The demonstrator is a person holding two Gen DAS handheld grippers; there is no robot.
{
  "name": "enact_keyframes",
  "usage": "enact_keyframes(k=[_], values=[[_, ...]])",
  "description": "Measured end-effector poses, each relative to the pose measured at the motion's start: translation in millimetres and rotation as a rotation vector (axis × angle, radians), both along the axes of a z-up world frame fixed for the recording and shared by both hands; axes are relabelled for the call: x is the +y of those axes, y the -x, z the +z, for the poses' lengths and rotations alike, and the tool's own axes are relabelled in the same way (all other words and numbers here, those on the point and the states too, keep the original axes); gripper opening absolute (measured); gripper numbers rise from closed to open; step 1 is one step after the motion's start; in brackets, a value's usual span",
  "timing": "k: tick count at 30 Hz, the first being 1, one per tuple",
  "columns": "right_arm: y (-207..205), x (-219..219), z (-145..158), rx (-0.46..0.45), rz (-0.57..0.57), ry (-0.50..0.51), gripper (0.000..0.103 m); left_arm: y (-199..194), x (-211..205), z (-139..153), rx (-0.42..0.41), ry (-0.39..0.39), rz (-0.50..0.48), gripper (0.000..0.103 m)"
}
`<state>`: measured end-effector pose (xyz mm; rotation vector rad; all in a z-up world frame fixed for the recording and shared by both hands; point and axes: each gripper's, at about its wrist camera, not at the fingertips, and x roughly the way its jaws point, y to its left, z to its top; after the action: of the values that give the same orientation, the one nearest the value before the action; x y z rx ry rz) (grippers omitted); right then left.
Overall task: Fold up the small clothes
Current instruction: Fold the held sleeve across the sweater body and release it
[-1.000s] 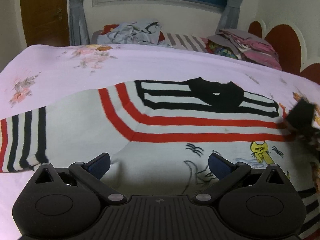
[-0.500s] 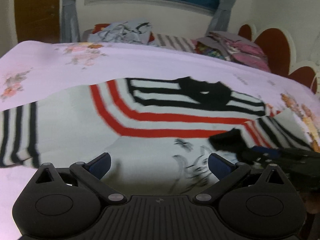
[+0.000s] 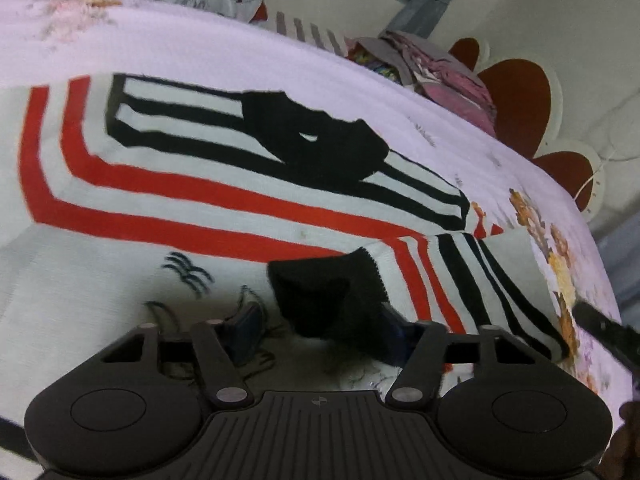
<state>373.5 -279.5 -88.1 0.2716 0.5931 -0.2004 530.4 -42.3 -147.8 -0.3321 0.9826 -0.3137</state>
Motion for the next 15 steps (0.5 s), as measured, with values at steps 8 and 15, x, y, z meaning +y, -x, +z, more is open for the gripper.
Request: enact_keyframes(k=[8,15], values=[[6,-38,-18,0.036,-0.090,-0.087,0.027,4,3,20,-0.132,-0.054,0.029,0.008],[-5,-30,-25,0.057,-0.044,-0.111,0.027,12,40,25,-0.171,-0.171,0.090,0.008]])
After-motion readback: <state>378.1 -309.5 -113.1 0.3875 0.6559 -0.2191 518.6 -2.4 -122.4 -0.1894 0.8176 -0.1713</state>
